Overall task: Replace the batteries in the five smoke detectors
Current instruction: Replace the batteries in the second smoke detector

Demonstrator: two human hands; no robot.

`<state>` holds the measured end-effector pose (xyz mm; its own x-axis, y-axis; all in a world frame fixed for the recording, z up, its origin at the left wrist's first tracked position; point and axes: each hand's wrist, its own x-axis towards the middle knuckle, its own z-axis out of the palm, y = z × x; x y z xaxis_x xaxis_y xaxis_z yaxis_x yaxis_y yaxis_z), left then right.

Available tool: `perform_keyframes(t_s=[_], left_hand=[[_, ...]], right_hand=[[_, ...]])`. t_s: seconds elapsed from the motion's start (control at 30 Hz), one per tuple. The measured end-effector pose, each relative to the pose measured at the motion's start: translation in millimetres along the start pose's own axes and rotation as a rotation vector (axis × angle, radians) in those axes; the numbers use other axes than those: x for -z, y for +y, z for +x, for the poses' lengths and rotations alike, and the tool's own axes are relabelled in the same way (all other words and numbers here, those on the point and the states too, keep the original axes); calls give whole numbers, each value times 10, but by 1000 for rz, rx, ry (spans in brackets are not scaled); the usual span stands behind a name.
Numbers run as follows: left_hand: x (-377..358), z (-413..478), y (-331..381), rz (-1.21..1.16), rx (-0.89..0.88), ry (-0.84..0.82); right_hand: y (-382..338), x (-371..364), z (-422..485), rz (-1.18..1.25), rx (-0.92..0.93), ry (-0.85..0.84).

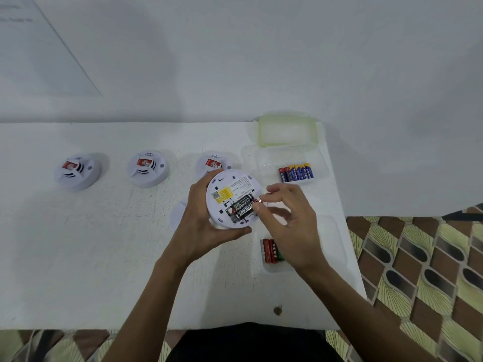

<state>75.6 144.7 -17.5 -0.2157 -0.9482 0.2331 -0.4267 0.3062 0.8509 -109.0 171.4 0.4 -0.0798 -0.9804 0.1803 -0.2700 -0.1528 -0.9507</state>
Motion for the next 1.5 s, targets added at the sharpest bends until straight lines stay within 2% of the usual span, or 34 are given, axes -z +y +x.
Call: perform_keyframes(t_s=[0.13, 0.33, 0.47, 0.53, 0.6, 0.67, 0.73, 0.8, 0.97, 1.07, 1.13, 1.3, 1.5], left_hand=[[3, 10, 11, -43, -14, 5], [-38, 13, 30, -121, 38, 21], [-25, -4, 76, -152, 51, -6], [10, -24, 47, -123, 43, 7], [64, -49, 7, -84, 48, 29], [112, -70, -2, -47, 47, 31], [145, -95, 27, -45, 34, 38], [166, -105, 95, -50, 15, 56], [183, -144, 110, -63, 1, 62], [176, -176, 47, -41, 24, 79], [167, -178, 33, -30, 18, 83], [162, -180, 26, -6, 33, 82], [130, -190, -63, 20, 51, 82]], right_hand=[[29, -91, -76, 32, 1, 13], [23, -233, -169, -165, 245, 164], [42, -232, -184, -273, 322, 169], [16, -191, -153, -204, 292, 99], [-44, -93, -75, -50, 161, -12], [-62, 30, 77, -39, 4, -75], [7, 145, 292, -245, -82, -132], [73, 202, 473, -491, -90, -267], [161, 60, 748, -853, 49, -652], [240, -146, 863, -992, 113, -779], [317, -248, 897, -1053, 166, -822], [473, -262, 897, -1089, 165, -877], [535, -269, 884, -1066, 180, -864]])
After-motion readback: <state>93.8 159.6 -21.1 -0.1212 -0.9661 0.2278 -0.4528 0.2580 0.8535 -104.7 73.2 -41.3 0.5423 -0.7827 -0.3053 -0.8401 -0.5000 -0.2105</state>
